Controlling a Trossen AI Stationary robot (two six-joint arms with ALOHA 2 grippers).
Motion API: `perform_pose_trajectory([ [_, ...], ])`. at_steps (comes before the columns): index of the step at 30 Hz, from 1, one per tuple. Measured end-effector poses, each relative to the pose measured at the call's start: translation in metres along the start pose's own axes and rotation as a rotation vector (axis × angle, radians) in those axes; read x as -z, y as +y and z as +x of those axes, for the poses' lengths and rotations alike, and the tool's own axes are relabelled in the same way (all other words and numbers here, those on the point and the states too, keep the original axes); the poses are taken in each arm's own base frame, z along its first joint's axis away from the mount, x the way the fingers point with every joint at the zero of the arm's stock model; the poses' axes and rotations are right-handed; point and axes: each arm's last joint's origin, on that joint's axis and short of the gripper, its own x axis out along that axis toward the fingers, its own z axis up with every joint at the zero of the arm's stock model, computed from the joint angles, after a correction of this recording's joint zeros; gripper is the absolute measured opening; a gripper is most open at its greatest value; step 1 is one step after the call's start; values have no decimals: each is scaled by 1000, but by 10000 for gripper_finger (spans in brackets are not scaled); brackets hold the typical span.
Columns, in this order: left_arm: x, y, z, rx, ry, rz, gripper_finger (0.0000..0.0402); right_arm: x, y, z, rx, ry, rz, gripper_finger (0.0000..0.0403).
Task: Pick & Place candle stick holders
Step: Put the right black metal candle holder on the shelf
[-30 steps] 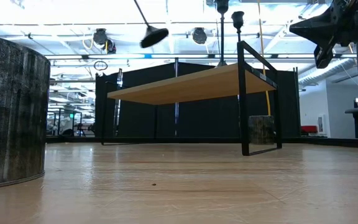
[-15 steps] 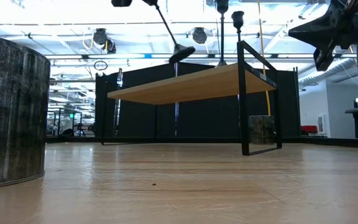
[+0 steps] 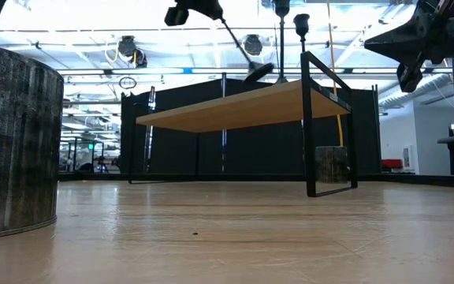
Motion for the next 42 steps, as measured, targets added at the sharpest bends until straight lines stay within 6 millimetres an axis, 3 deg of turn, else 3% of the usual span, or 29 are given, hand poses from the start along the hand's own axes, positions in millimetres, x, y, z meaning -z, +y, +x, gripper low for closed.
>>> perform_pose_trajectory([
  [23, -5, 11, 32, -45, 66, 5, 14, 0, 0, 0, 0, 0, 0, 0],
  [42, -6, 12, 36, -53, 62, -4, 37, 0, 0, 0, 0, 0, 0, 0],
])
